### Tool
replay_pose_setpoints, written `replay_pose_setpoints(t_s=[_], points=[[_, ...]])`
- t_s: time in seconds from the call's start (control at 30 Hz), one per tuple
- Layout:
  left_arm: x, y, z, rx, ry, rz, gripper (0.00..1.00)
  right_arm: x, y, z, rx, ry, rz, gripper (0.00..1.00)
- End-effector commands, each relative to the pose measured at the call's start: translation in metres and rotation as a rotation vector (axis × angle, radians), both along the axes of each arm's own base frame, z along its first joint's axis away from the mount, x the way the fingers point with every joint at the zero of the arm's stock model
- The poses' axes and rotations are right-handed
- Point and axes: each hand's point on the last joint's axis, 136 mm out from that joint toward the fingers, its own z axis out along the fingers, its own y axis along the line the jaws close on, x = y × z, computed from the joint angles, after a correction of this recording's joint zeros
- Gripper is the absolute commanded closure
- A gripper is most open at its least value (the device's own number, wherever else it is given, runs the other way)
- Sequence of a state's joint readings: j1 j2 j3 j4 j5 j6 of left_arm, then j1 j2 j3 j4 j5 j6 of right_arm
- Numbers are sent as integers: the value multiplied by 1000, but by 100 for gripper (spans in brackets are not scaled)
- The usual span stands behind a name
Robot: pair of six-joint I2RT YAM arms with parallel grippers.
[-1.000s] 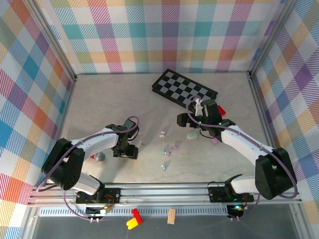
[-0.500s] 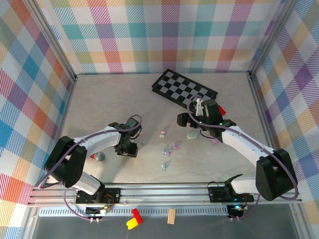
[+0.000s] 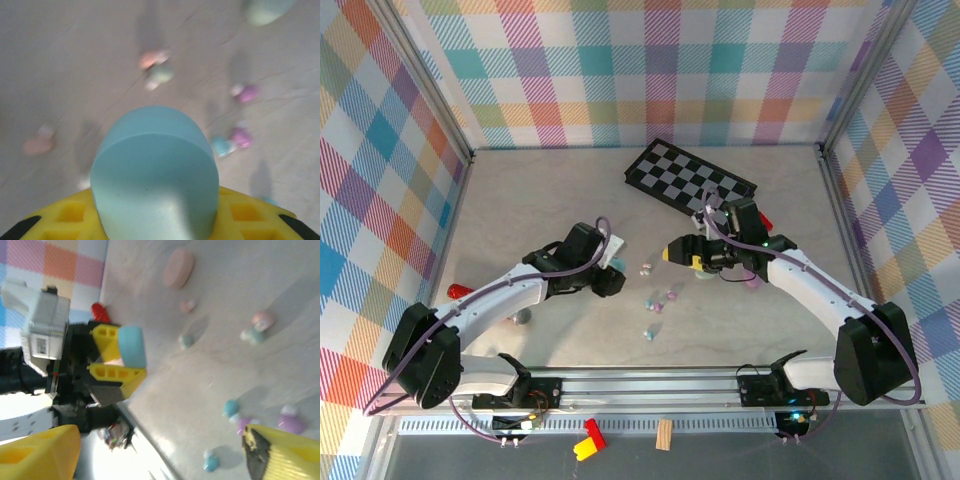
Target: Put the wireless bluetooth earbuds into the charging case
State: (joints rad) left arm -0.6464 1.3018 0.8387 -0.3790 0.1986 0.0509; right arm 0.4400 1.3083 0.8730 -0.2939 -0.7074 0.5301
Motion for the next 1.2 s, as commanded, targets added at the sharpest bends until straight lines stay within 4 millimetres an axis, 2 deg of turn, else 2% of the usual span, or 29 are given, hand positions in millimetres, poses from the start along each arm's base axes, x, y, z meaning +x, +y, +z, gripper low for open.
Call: replay_pose_setpoints(t_s=[0.0, 0.17, 0.47, 0.77, 0.9, 1.07, 1.17], points=[[-12, -46, 33, -175, -138, -261, 61, -29, 11, 17, 91, 124, 140, 24], [-26, -72, 40, -192, -177, -425, 60, -38, 16, 22, 145, 183, 182, 36], [-41, -105, 49, -202, -194, -569, 59, -47, 22, 13, 143, 212, 226, 34], [-44, -112, 58, -218, -234, -576, 59, -47, 23, 4, 119, 243, 230, 40], [-44, -110, 55, -213, -234, -565, 60, -43, 18, -2, 71, 224, 186, 44], [-45, -109, 56, -214, -239, -568, 60, -40, 17, -6, 60, 226, 160, 41], [-44, -110, 58, -222, -244, -571, 59, -39, 18, -7, 66, 235, 161, 46]])
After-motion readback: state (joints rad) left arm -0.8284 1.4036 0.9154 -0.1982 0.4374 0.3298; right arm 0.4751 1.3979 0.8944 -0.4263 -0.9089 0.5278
